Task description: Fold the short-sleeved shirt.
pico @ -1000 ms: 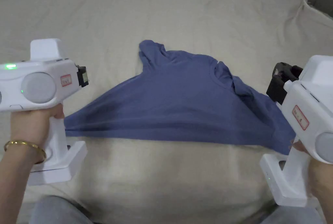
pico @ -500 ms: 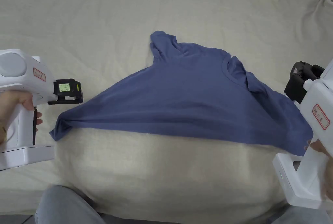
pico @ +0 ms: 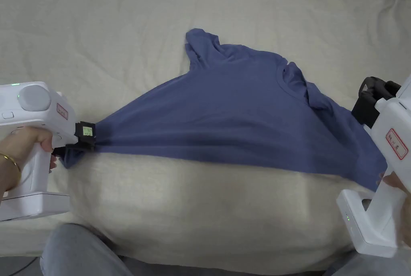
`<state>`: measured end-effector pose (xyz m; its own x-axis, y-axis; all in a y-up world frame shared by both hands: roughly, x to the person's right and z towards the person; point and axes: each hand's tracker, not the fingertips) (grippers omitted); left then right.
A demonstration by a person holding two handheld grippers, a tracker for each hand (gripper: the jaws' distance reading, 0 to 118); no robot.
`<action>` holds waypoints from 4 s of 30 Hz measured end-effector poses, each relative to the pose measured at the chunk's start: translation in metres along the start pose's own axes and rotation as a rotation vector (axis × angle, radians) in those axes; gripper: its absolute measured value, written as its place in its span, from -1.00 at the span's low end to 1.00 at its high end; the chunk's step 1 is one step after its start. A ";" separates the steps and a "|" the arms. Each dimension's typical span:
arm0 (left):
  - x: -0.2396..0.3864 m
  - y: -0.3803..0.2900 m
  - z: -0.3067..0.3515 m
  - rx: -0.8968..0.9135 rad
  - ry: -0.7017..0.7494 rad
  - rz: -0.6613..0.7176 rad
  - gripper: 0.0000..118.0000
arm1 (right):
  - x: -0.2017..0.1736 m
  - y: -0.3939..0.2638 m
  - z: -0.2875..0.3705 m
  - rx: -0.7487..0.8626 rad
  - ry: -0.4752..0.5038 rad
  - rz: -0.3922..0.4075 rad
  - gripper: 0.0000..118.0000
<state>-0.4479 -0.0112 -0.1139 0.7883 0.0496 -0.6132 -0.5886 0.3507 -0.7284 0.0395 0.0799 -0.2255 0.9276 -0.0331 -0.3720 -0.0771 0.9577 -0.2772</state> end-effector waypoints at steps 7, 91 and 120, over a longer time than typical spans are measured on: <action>0.002 -0.010 0.000 0.060 -0.001 0.011 -1.00 | -0.001 -0.001 -0.001 -0.013 0.004 0.010 -1.00; 0.029 -0.021 0.077 0.498 -0.165 0.311 -1.00 | -0.094 0.162 -0.306 -0.568 0.299 0.166 -0.94; 0.067 0.021 0.282 0.913 -0.412 0.130 -1.00 | 0.107 0.267 0.084 0.095 -0.002 -0.130 -0.94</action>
<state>-0.3570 0.2628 -0.0838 0.8301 0.3967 -0.3918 -0.4480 0.8929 -0.0450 0.1487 0.3560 -0.2645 0.9284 -0.1580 -0.3363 0.0787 0.9682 -0.2375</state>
